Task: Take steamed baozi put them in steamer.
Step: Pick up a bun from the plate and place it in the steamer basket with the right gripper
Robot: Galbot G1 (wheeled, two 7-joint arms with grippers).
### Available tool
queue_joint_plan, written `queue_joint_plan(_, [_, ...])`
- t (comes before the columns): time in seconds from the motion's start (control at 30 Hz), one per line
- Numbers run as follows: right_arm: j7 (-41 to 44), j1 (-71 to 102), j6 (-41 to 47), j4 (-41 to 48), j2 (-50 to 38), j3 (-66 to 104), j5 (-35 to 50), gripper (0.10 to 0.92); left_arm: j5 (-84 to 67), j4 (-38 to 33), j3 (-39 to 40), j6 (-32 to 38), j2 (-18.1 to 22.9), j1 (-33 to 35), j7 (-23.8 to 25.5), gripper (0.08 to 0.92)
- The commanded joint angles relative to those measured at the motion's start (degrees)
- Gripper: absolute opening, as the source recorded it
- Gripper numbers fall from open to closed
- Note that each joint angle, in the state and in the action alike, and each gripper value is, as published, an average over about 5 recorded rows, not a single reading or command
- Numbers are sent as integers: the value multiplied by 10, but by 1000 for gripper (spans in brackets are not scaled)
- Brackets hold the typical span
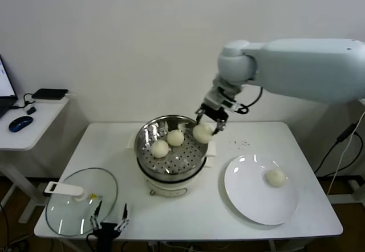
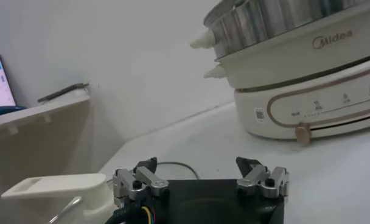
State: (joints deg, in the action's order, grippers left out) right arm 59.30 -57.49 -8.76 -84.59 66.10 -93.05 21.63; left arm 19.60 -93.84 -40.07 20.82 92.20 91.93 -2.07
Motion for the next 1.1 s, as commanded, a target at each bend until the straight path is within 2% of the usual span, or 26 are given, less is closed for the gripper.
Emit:
queue_joint_plan(0.03, [-14, 92, -39, 19, 114, 28, -69, 628, -2, 0, -2, 1, 14, 0, 0, 823])
queue_joint_plan(0.3, [-26, 171, -33, 85, 143, 32, -99, 628, -2, 4, -1, 1, 15, -2, 0, 823])
queue_joint_plan(0.77, [-41, 216, -22, 113, 151, 32, -107, 632, 3, 9, -3, 2, 17, -7, -2, 823])
queue_joint_plan(0.93, [-60, 201, -27, 116, 143, 37, -99, 701, 5, 10, -2, 3, 18, -6, -2, 823])
queue_joint_plan(1.1, [-34, 119, -41, 112, 123, 13, -18, 808, 5, 6, -4, 2, 18, -5, -2, 823])
